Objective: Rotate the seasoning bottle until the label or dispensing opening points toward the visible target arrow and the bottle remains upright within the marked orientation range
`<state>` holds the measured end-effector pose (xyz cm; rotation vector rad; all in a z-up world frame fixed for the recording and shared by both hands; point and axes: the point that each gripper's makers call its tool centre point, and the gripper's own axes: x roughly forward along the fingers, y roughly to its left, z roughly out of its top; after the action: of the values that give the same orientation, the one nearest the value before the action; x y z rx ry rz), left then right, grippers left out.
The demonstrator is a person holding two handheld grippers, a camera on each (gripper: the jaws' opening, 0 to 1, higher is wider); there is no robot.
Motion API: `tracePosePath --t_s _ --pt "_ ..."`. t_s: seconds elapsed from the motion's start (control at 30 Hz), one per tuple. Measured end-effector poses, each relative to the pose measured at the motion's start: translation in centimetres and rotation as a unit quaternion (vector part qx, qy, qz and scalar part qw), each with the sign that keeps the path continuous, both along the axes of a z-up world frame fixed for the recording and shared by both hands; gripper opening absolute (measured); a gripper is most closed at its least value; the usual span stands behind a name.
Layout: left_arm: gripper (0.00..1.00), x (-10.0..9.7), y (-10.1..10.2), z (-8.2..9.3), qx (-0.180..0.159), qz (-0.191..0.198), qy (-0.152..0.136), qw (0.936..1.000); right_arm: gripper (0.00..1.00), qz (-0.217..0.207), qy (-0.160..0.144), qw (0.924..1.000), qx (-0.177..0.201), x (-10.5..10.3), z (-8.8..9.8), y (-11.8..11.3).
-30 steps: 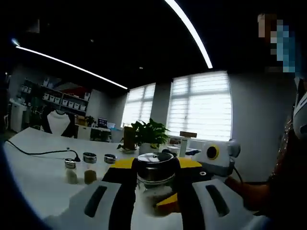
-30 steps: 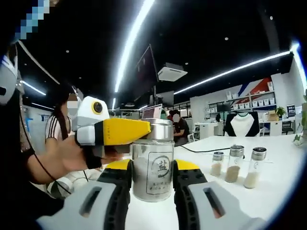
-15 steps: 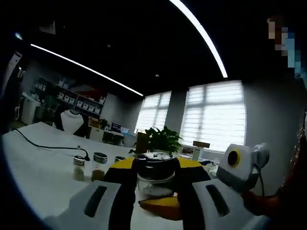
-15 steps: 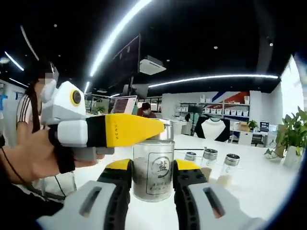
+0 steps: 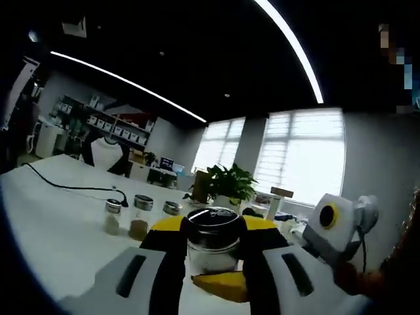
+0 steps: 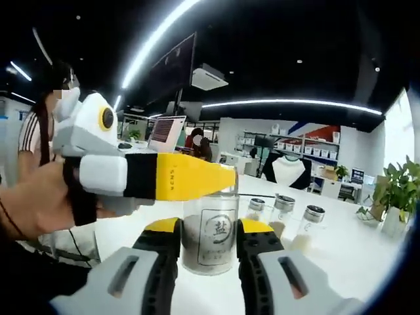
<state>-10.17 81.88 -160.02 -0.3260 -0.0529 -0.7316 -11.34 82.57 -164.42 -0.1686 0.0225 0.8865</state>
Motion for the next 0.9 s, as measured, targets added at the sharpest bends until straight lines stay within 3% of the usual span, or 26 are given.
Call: tracePosePath --t_s 0.1,0.23,0.33,0.43,0.57,0.67,0.77,0.9 --pt "0.32 -0.4 -0.1 0.3 -0.001 -0.045 0.000 0.9990 0.30 0.064 0.036 0.9959 0.054 -1.1 0.7 0.0" --pt "0.32 -1.4 -0.2 0.6 -0.016 -0.106 0.002 0.9943 0.29 0.143 0.096 0.9770 0.125 -2.4 1.7 -0.6" --pt "0.32 -3.0 -0.9 1.2 -0.040 -0.171 0.002 0.9844 0.30 0.198 0.110 0.9637 0.141 -3.8 2.2 -0.7" --pt "0.32 -4.1 -1.4 1.8 -0.044 -0.201 -0.014 0.9784 0.30 0.244 0.125 0.9471 0.167 -5.2 3.0 -0.8" --pt "0.32 -5.2 -2.0 2.2 -0.047 -0.231 -0.021 0.9716 0.31 0.278 0.138 0.9330 0.183 -5.9 3.2 -0.9" --pt "0.32 -5.2 -2.1 2.1 -0.043 -0.231 -0.020 0.9718 0.30 0.272 0.134 0.9364 0.176 -5.7 3.0 -0.8" --pt "0.32 -4.3 -1.6 1.7 -0.060 -0.212 -0.002 0.9754 0.30 0.240 0.140 0.9439 0.178 -4.9 2.8 -0.5" --pt "0.32 -3.8 -1.3 1.3 -0.054 -0.190 0.000 0.9802 0.30 0.199 0.120 0.9619 0.145 -4.2 2.3 0.0"
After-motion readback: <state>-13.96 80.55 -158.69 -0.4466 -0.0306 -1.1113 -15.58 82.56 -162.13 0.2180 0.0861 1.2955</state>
